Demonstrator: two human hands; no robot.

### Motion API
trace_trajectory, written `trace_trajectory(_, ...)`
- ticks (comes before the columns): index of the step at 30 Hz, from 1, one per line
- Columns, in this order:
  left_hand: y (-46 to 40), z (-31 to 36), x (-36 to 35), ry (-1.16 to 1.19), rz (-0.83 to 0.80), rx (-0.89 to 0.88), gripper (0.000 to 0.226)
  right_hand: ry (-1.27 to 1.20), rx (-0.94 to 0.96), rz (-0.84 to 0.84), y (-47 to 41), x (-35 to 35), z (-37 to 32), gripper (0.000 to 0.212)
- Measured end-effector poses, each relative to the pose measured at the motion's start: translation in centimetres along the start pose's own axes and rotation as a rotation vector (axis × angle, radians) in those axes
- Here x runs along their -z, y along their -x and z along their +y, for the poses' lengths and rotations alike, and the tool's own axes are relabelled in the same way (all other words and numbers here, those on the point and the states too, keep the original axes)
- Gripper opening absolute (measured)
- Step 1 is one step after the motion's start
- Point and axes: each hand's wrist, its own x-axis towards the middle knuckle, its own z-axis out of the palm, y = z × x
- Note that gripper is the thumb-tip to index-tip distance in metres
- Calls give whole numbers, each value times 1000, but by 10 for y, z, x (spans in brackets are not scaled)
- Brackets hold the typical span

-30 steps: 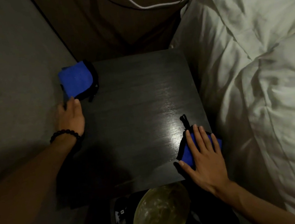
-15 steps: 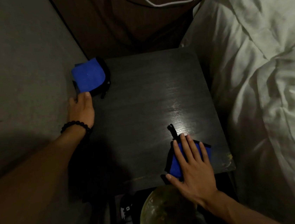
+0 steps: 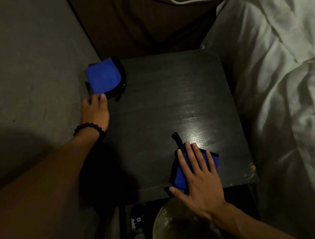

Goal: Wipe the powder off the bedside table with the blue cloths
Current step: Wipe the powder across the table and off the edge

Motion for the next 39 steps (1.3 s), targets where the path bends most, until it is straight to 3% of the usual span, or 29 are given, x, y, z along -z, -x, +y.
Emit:
trace_trajectory(13, -3, -7, -5, -138, -10, -84, 52, -23, 112, -46, -18, 5, -29, 99)
trace_trajectory(24, -8, -27, -9, -222, -64, -128, 68, -108, 189, -79, -38, -1, -90, 98)
trace_trajectory(30, -8, -44, -12, -226, -35, -252, 63, -116, 223, -77, -44, -13, -119, 99)
trace_trajectory(39, -8, -50, -14, -243, -39, -259, 59, -210, 318, -67, -51, -17, -153, 94)
